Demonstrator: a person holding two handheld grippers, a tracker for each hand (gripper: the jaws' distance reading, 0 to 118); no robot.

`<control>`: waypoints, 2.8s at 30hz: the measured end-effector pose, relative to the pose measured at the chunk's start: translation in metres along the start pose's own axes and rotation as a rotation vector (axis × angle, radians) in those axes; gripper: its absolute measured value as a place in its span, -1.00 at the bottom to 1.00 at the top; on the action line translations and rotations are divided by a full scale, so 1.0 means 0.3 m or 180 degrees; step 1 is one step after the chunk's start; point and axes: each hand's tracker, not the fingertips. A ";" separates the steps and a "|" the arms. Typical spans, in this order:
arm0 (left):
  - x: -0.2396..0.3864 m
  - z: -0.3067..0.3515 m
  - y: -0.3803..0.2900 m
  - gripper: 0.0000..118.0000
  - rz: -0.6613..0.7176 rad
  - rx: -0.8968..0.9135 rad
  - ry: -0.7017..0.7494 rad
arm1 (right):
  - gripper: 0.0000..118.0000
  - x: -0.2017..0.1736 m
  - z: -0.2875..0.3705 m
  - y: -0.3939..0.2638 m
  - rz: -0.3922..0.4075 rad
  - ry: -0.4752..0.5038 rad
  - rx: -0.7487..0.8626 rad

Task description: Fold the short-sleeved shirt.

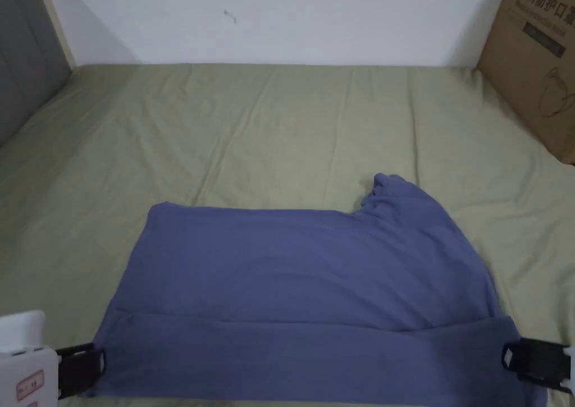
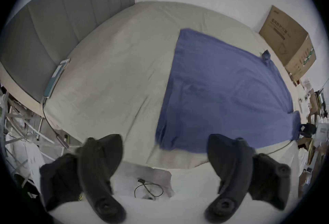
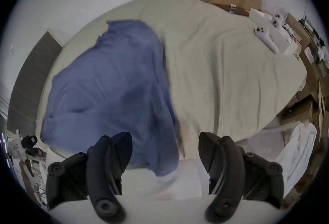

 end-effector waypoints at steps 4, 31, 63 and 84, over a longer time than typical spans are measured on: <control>0.068 -0.022 0.057 -0.99 -0.0139 0.0086 -0.0032 | -1.00 -0.061 0.013 0.084 0.0080 0.0019 0.0161; 0.297 -0.410 0.361 -1.00 -0.0343 -0.0149 -0.0110 | 0.48 -0.214 -0.747 0.806 0.0480 -0.0187 -0.0337; 0.244 -0.906 0.782 0.37 -0.0264 -0.0274 0.0222 | -1.00 -0.238 -0.674 0.776 0.0571 -0.0046 -0.0154; 0.149 -0.158 0.553 -0.97 -0.0603 0.0307 -0.0155 | -1.00 -0.196 -0.049 0.513 0.0659 0.0245 0.0273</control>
